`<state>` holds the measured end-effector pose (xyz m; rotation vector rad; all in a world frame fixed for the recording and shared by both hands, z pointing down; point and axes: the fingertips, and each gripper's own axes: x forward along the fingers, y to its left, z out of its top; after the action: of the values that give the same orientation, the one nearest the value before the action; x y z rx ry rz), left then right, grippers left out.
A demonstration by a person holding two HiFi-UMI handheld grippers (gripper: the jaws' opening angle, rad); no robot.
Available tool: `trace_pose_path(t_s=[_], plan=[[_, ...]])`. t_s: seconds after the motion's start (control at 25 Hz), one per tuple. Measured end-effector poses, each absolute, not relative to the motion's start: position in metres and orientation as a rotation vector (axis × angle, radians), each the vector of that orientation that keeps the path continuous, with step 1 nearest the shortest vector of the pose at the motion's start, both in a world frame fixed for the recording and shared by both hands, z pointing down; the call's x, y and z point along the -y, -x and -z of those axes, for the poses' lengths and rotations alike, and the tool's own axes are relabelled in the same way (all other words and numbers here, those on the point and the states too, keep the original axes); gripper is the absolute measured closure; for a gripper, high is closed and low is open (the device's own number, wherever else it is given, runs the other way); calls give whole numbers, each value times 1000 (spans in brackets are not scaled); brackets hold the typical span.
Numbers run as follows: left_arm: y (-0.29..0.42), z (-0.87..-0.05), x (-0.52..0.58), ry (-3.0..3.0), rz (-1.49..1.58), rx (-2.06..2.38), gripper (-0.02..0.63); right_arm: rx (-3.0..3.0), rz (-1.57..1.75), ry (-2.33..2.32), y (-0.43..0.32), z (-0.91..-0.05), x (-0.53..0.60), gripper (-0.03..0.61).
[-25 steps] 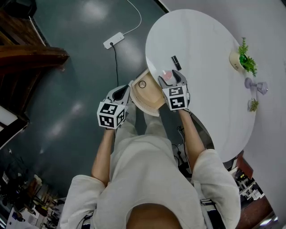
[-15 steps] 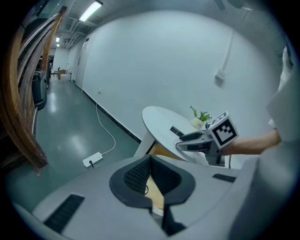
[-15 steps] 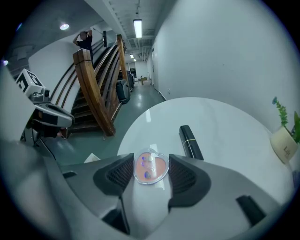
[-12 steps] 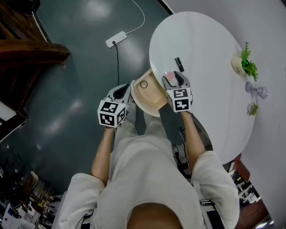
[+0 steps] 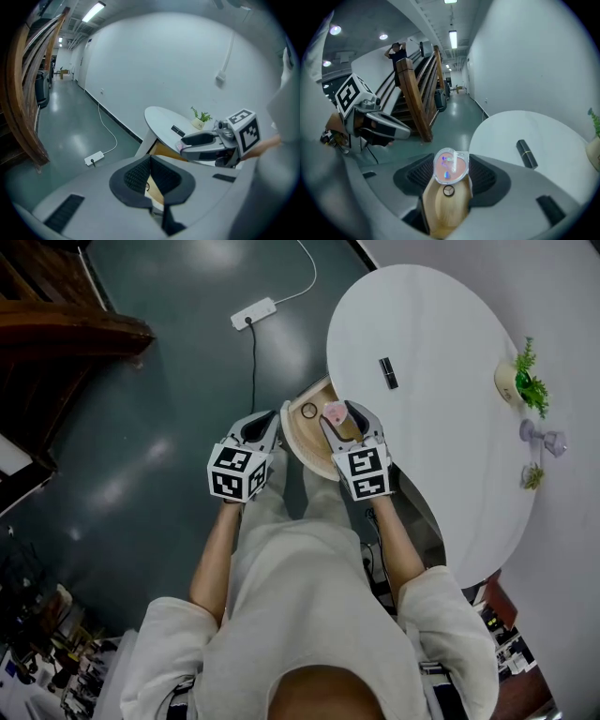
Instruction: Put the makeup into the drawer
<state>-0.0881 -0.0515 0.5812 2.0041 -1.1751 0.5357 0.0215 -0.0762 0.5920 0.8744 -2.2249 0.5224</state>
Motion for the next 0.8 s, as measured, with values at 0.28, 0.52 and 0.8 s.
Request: trace_pose_path(t_s=[0.28, 0.52, 0.8], plan=[[99, -591, 43, -1976, -534, 1183, 603, 2174, -559, -707, 6, -643, 33, 347], [110, -601, 38, -1949, -532, 1188, 603, 2061, -561, -592, 8, -700, 17, 347], [117, -614, 37, -1930, -532, 1181, 603, 1944, -603, -533, 5, -769, 24, 347]])
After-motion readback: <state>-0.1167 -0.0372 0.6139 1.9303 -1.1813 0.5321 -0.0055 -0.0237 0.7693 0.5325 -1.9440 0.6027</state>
